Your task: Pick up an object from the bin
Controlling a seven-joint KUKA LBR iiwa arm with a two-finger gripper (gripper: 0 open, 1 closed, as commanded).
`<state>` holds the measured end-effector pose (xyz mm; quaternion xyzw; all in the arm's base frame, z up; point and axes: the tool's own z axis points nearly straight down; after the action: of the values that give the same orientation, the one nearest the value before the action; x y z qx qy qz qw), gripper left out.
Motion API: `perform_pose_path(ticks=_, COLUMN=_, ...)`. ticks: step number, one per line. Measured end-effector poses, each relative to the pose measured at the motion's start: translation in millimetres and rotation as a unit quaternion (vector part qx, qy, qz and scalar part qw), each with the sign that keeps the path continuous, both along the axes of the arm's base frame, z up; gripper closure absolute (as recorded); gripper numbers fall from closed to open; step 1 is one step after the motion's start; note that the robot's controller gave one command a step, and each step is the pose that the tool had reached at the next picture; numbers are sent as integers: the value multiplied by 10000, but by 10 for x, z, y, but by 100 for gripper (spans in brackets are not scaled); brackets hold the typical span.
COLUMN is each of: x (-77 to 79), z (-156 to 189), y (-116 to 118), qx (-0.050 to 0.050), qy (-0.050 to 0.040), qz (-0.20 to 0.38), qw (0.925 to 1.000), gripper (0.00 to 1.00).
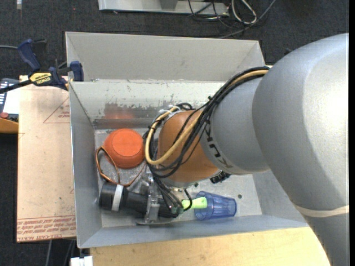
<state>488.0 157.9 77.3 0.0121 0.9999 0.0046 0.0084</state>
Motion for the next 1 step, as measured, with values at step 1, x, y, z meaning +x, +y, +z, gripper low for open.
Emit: perform_pose_path(ticks=1, x=-27, z=327, y=-8, qx=-13, qy=48, qz=-4, qw=10000, gripper=100)
